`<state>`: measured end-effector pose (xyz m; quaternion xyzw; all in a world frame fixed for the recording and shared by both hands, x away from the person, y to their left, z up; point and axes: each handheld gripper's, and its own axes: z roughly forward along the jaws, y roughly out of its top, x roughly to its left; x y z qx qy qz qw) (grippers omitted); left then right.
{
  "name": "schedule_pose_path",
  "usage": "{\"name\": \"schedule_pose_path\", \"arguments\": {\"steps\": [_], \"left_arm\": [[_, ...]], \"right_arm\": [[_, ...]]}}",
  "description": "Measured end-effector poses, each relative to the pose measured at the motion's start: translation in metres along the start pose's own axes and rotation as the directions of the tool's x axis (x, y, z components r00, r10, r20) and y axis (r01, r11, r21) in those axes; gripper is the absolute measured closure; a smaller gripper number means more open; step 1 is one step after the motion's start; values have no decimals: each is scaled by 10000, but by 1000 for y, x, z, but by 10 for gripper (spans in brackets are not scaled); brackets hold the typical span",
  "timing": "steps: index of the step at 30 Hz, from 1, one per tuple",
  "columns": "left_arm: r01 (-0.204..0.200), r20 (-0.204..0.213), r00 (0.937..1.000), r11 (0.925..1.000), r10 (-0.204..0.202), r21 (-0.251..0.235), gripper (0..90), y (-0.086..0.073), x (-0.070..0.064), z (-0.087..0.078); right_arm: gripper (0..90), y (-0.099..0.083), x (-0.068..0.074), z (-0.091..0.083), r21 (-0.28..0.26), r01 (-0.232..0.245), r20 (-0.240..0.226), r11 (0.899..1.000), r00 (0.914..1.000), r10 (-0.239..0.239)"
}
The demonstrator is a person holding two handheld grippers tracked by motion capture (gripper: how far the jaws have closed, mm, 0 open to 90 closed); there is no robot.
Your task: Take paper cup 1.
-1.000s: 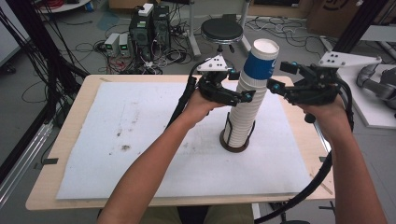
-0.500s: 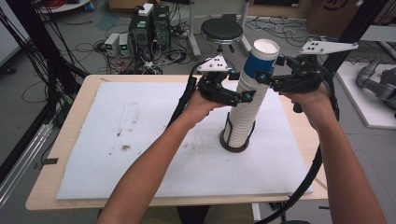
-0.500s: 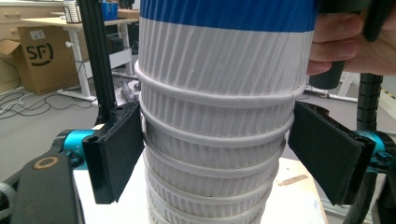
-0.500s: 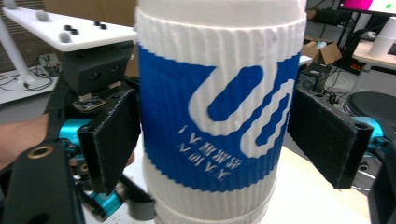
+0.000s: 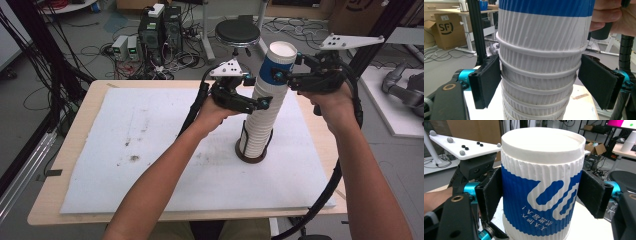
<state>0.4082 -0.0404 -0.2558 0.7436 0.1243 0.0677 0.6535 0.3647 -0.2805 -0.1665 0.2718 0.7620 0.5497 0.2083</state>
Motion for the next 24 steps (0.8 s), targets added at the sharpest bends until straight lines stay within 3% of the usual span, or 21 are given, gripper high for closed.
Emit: {"name": "schedule_pose_path", "arguments": {"steps": [13,17,24], "left_arm": [[89,-197,9998,9999,-90,-62,195,-3,-1,-5],[25,-190,9998,10000,-25,-25,196,-2,-2,-5],[63,-161,9999,10000,-64,-69,197,-3,0,-3]], "right_arm": [[265,9,5,3,104,-134,92,9999,9999,133],[262,8,5,2,-657,-403,-2,9970,9992,404],[284,18,2,1,-970,-429,-56,9944,9991,426]]}}
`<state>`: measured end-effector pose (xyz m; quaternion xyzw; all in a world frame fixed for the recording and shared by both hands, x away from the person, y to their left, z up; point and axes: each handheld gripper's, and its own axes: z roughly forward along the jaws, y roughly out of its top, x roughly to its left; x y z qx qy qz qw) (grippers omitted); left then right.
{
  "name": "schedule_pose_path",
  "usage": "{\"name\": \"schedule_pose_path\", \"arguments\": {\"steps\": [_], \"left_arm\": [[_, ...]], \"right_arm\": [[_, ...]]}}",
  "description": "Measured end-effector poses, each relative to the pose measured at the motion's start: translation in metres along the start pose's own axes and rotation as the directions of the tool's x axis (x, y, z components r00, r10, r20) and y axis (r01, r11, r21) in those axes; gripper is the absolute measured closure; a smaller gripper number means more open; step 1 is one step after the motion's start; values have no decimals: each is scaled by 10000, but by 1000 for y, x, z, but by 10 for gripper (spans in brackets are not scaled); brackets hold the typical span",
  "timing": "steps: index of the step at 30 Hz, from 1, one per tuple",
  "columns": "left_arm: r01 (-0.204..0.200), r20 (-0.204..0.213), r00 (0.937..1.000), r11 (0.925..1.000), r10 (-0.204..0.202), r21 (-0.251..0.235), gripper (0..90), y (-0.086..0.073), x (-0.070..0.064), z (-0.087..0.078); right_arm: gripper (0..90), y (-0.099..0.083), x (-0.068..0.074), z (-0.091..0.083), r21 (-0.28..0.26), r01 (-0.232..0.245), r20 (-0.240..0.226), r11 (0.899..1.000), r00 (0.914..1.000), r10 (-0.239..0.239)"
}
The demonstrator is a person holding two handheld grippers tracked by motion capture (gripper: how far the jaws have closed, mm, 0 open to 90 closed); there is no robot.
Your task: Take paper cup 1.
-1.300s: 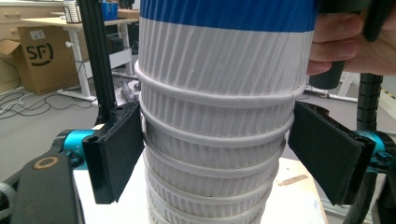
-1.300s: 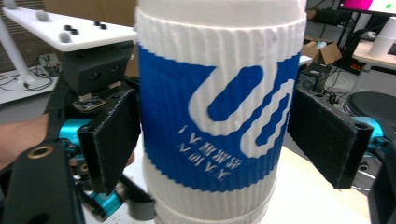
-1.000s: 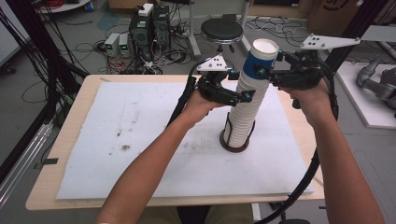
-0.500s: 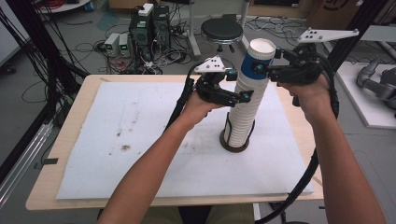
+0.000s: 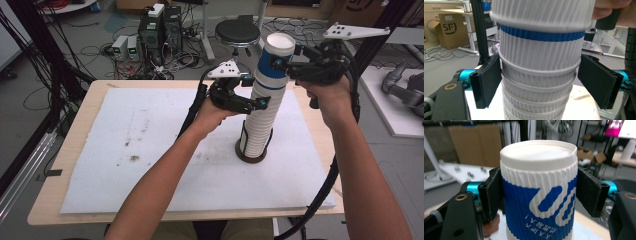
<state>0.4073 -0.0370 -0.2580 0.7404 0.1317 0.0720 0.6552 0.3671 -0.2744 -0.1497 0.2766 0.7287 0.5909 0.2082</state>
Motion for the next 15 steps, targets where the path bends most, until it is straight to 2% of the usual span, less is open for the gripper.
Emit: {"name": "schedule_pose_path", "arguments": {"steps": [1,2,3,4,5,8,9,10,13,14,15], "left_arm": [[-56,37,10000,10000,56,44,197,0,0,1],[-56,37,10000,10000,56,44,197,0,0,1],[-78,23,10000,10000,77,58,196,0,-1,1],[-78,23,10000,10000,77,58,196,0,-1,1],[-64,0,10000,9999,64,96,195,1,-2,1],[28,-58,10000,9999,-27,118,194,1,-3,1],[83,-87,9999,9999,-82,112,191,1,-3,1],[54,-101,9999,9999,-52,158,191,1,-3,1],[-34,-401,9992,9999,30,-115,168,3,-6,-6],[-39,-486,9988,9999,33,-128,168,4,-5,-11],[-96,-603,9981,9998,87,-159,165,4,-5,-20]], "right_arm": [[285,4,1,-1,-251,12,31,9997,10000,-11],[285,4,1,-1,-251,12,31,9997,10000,-11],[285,16,3,-4,-509,157,43,9986,9999,-155],[285,16,3,-4,-509,157,43,9986,9999,-155],[286,30,7,-6,-595,465,136,9971,9989,-457],[285,43,13,-7,-676,803,182,9945,9967,-793],[285,58,21,-7,-742,1213,139,9898,9926,-1206],[285,58,21,-7,-742,1213,139,9898,9926,-1206],[283,73,37,-3,-759,1655,-143,9833,9858,-1671],[283,73,37,-3,-759,1655,-143,9833,9858,-1671],[283,75,46,1,-755,1825,-327,9803,9821,-1853]]}}
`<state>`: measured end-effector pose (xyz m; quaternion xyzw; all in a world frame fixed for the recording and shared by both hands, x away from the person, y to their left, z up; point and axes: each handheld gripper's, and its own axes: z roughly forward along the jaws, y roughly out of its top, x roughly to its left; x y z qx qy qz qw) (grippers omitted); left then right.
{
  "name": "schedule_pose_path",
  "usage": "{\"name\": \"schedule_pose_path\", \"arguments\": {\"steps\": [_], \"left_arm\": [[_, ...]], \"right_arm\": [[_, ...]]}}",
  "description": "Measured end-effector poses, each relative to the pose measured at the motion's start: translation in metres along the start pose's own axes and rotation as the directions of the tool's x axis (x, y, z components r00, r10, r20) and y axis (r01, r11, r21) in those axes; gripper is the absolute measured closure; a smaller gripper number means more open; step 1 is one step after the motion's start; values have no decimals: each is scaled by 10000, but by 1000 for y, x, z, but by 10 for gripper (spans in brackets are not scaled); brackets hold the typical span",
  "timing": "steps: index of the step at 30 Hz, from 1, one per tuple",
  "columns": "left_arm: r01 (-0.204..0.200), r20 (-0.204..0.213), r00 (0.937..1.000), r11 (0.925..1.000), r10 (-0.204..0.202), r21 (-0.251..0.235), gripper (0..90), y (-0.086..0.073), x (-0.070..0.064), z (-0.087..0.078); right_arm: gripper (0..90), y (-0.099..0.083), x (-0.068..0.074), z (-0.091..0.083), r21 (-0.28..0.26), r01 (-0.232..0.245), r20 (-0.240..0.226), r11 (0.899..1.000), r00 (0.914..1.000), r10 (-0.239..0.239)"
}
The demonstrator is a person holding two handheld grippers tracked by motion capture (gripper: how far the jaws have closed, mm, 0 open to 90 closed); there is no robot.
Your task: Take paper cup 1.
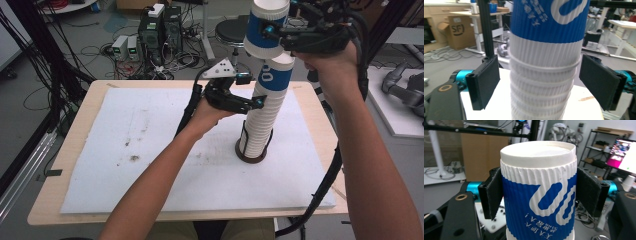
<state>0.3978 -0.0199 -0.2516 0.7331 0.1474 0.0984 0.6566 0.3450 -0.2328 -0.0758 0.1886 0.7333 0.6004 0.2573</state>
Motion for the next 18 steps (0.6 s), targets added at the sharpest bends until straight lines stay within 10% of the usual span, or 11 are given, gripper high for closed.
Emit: {"name": "schedule_pose_path", "arguments": {"steps": [18], "left_arm": [[153,-1258,9920,9983,-82,554,165,-55,20,-128]], "right_arm": [[281,-60,56,30,863,93,-2050,9962,9787,86]]}}
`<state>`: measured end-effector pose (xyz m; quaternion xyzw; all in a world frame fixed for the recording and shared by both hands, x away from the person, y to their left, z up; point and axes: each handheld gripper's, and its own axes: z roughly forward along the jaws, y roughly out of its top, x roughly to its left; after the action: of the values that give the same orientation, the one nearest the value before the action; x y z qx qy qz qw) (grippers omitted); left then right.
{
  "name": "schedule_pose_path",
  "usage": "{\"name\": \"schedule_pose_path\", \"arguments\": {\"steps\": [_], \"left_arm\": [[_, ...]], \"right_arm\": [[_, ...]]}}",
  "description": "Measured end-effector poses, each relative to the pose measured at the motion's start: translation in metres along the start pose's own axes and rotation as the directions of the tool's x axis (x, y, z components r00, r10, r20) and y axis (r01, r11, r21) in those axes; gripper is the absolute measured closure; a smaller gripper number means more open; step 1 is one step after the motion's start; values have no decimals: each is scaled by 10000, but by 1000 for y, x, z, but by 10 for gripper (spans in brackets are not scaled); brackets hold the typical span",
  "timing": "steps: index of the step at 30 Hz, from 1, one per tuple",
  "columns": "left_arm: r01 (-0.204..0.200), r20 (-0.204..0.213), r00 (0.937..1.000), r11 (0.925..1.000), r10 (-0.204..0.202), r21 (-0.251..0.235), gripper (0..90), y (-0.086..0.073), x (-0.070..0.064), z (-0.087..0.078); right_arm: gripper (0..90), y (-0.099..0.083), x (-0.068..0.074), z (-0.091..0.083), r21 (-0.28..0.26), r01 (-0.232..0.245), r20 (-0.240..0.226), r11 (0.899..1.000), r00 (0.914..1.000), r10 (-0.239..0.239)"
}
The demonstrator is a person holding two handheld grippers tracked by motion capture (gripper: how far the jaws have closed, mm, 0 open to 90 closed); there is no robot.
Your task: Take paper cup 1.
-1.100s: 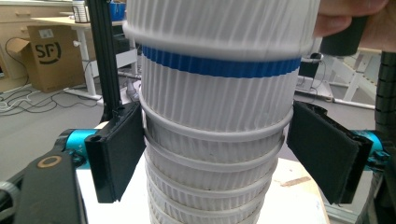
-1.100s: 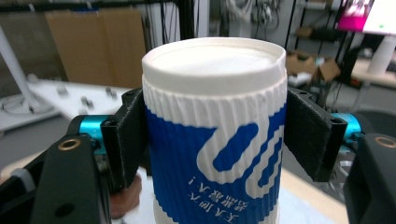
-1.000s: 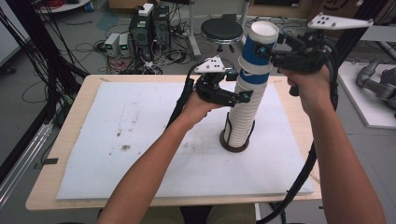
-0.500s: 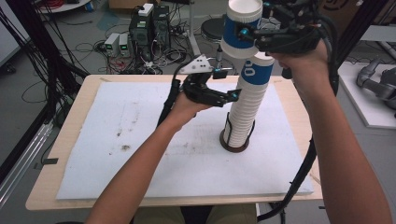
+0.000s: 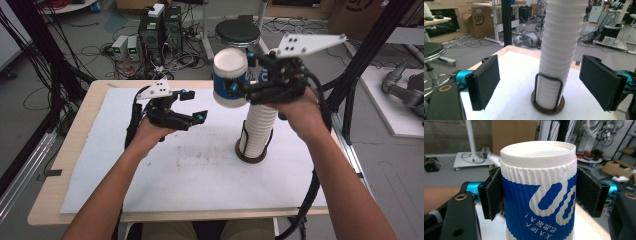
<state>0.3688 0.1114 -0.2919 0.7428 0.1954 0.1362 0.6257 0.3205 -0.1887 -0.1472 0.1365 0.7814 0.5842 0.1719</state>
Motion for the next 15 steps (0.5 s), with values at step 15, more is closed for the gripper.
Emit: {"name": "schedule_pose_path", "arguments": {"steps": [15], "left_arm": [[175,-160,9997,9997,-177,-147,165,-27,-3,-29]], "right_arm": [[280,-97,23,27,400,-905,-648,9951,9936,930]]}}
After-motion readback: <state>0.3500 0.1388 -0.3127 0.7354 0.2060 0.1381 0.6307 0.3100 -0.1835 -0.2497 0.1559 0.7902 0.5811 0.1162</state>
